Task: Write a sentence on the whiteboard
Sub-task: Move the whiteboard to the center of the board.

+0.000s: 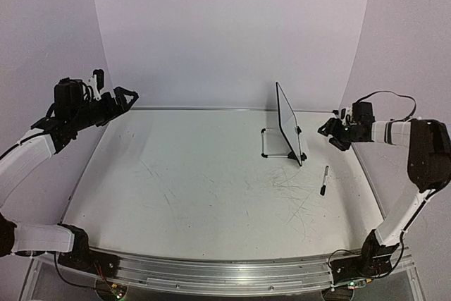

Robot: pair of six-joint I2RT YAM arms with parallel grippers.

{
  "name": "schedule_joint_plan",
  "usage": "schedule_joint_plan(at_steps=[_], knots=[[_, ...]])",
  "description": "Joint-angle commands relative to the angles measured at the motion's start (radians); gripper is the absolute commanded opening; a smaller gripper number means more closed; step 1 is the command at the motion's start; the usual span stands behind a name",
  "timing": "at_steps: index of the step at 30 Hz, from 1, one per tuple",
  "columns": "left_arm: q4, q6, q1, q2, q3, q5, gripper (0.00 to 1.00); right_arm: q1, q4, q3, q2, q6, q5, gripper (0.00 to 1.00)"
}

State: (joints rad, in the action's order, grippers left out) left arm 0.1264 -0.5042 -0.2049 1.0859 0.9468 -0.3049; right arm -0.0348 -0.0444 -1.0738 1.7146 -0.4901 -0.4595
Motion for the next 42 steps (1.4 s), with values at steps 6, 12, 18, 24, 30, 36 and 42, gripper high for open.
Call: schedule_joint_plan(at_steps=[6, 12, 18, 24, 30, 36, 42], knots=[[-0.027, -0.029, -0.011, -0.024, -0.014, -0.041, 0.98, 0.001, 0.108, -0.044, 0.19, -0.054, -0.169, 0.67], [-0.03, -0.035, -0.018, -0.008, -0.014, -0.04, 0.98, 0.001, 0.147, -0.03, 0.271, -0.061, -0.255, 0.66], [-0.03, -0.039, -0.032, 0.001, -0.007, -0.039, 0.97, 0.003, 0.216, 0.028, 0.276, -0.093, -0.29, 0.63], [-0.033, -0.041, -0.04, 0.005, -0.008, -0.031, 0.97, 0.011, 0.264, 0.066, 0.289, -0.115, -0.327, 0.59], [-0.035, -0.041, -0.047, 0.013, -0.007, -0.024, 0.97, 0.029, 0.29, 0.079, 0.303, -0.128, -0.339, 0.48], [-0.037, -0.038, -0.051, 0.019, -0.012, -0.017, 0.97, 0.086, 0.325, 0.11, 0.294, -0.141, -0.328, 0.37], [-0.042, -0.037, -0.053, 0.037, -0.016, -0.011, 0.97, 0.145, 0.406, 0.182, 0.261, -0.208, -0.305, 0.35]])
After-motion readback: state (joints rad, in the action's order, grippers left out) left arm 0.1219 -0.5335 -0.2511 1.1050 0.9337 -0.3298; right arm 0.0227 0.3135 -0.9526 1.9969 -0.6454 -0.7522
